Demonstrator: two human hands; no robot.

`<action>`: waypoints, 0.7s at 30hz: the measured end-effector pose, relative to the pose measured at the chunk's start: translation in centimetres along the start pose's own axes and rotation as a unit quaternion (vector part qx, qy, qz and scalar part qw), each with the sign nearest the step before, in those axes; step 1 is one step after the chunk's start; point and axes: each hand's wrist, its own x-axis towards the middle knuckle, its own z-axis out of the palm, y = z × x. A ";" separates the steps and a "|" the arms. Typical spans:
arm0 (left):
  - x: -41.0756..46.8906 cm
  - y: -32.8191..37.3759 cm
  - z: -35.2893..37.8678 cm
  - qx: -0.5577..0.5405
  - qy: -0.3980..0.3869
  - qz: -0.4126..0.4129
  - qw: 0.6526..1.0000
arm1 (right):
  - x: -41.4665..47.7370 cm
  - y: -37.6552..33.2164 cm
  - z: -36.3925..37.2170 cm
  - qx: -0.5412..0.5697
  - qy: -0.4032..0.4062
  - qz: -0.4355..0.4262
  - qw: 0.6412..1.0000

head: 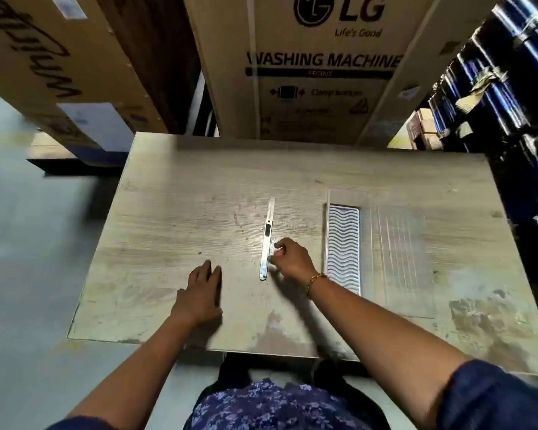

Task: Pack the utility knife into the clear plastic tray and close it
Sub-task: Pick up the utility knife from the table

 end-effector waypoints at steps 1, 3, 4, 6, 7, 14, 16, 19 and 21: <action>0.3 -0.1 0.2 0.008 0.002 0.004 1.000 | 0.7 -0.4 0.9 0.005 0.011 0.005 1.000; 0.6 -0.3 0.1 0.006 0.011 0.003 1.000 | 1.4 -1.3 2.3 -0.005 0.048 0.024 0.999; 0.7 -0.3 0.1 0.014 0.019 0.004 1.000 | 1.6 -1.9 2.9 -0.004 0.065 0.031 0.997; 1.1 -0.6 0.5 0.014 0.023 0.007 1.000 | 1.9 -2.2 3.9 -0.011 0.093 0.052 0.994; 1.2 -0.8 0.6 0.014 0.026 0.008 1.000 | 2.0 -2.3 4.1 -0.013 0.105 0.062 0.992; 1.5 -1.0 1.0 0.011 0.042 0.017 0.999 | 2.8 -2.3 4.0 -0.021 0.111 0.102 0.988; 1.4 -0.9 0.9 0.011 0.045 0.016 0.999 | 2.8 -2.1 3.8 -0.010 0.102 0.111 0.988; 1.4 -0.7 0.9 0.011 0.044 0.013 0.999 | 2.7 -1.9 3.6 -0.017 0.088 0.113 0.990; 1.4 -0.6 0.8 0.012 0.044 0.012 0.999 | 2.6 -1.7 3.4 -0.027 0.086 0.111 0.990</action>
